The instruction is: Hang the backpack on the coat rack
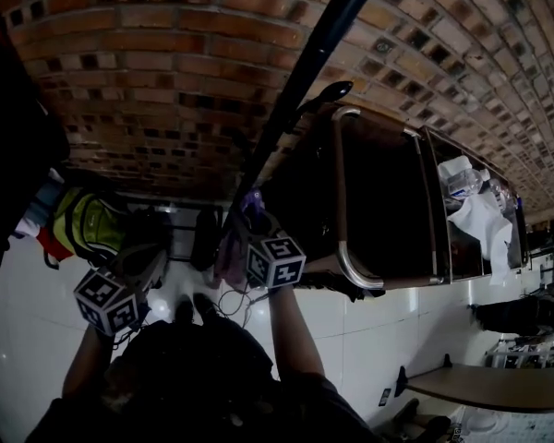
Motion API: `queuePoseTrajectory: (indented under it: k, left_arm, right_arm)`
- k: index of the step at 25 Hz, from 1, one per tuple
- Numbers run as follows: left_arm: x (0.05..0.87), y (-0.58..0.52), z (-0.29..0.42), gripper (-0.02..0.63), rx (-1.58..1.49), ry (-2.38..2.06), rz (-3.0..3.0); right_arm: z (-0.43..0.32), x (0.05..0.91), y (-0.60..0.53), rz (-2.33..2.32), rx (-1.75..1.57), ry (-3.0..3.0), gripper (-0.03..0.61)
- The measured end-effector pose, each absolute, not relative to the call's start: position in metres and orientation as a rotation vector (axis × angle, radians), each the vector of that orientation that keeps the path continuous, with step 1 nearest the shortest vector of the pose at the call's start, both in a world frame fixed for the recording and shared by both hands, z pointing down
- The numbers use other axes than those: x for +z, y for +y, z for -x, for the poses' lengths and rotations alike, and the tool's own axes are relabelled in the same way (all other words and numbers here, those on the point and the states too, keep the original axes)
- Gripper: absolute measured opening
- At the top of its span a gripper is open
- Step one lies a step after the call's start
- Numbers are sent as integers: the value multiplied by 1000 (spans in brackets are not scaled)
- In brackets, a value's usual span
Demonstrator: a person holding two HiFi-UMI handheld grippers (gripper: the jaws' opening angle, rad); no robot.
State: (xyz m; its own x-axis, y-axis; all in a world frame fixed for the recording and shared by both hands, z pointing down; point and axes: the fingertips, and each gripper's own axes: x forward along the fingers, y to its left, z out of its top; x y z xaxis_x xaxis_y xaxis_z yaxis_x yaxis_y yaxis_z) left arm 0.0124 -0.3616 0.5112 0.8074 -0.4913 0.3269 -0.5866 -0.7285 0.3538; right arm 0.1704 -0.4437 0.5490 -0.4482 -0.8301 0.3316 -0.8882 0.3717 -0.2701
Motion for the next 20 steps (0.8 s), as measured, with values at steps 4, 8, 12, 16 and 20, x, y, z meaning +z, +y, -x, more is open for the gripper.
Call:
queuePoseTrajectory:
  k: [4,8,12,16,20]
  left_arm:
    - [505,-350,-17,21,285,-777,-2564]
    - [500,-344,-15,21,281,-759,-2593]
    - [490,-345,-6,21,279,-761,-2624]
    - [483,-346,-4,21,247,-706,-2641]
    - [476,-349,-2,21,215,-674,-2669]
  right_arm:
    - [-187,541,-422,-1686,599,-2435,125]
    - [-202,523,-395,-1809,545,-2407,127]
    - [-197,491,-367,-1899,480,-2440,127]
    - [-175,458,-342,-1912,438,-2552,123]
    - [-150,437,-330,-1893,416,-2602,97]
